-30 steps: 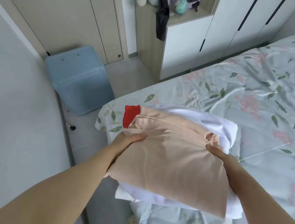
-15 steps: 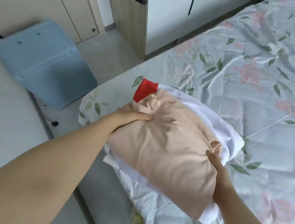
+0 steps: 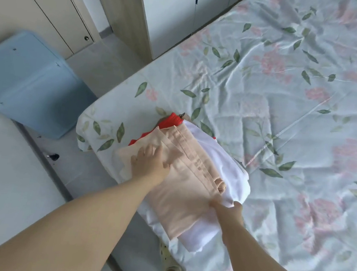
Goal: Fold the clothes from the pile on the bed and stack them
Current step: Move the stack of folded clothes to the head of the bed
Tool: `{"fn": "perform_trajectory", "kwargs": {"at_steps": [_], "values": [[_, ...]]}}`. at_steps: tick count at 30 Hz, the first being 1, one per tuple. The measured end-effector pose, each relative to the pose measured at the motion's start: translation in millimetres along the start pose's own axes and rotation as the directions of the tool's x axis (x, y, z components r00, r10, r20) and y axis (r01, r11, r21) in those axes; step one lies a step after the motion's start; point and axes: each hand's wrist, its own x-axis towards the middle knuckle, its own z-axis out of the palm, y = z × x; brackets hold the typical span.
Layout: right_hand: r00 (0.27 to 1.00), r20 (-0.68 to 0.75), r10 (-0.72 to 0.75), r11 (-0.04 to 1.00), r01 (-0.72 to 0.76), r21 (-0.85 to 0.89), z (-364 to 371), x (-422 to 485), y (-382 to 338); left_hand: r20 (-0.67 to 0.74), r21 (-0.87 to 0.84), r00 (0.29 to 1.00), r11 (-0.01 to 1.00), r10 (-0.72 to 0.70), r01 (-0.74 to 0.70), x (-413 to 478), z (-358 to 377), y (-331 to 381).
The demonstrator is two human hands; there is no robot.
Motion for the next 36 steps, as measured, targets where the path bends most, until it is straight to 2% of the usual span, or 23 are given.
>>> {"fn": "perform_trajectory", "kwargs": {"at_steps": [3,5,6,8,10,13,17,21,25,30,36], "values": [[0.99,0.036,-0.135,0.982,0.139,-0.126,-21,-17,0,-0.094,0.063,0.988,0.991,0.12,-0.114,-37,-4,20],[0.965,0.057,-0.257,0.924,0.262,-0.279,-42,-33,2,-0.112,0.098,0.974,0.978,0.196,-0.185,-67,-8,39],[0.939,0.082,-0.334,0.858,0.339,-0.386,-55,-43,4,-0.11,0.114,0.968,0.97,0.226,-0.214,-83,-10,50],[0.853,0.152,-0.499,0.658,0.487,-0.575,-86,-64,13,-0.124,0.146,0.95,0.952,0.286,-0.267,-118,-7,74],[0.778,0.205,-0.593,0.508,0.56,-0.654,-121,-79,30,-0.164,0.206,0.924,0.928,0.345,-0.311,-156,2,101],[0.721,0.245,-0.649,0.416,0.605,-0.679,-179,-94,64,-0.211,0.224,0.901,0.916,0.378,-0.332,-217,19,146],[0.662,0.227,-0.714,0.376,0.636,-0.674,-259,-119,105,-0.241,0.12,0.884,0.916,0.401,-0.383,-298,24,205],[0.604,0.17,-0.779,0.352,0.644,-0.679,-329,-152,127,-0.317,0.088,0.831,0.887,0.457,-0.453,-367,13,250],[0.529,0.099,-0.843,0.322,0.643,-0.695,-386,-187,133,-0.388,0.169,0.74,0.831,0.55,-0.529,-412,-10,288],[0.46,-0.042,-0.887,0.358,0.626,-0.693,-454,-223,143,-0.389,0.308,0.626,0.736,0.676,-0.603,-458,-43,347],[0.444,-0.195,-0.874,0.445,0.576,-0.685,-549,-230,176,-0.37,0.39,0.528,0.644,0.764,-0.659,-507,-46,430]]}}
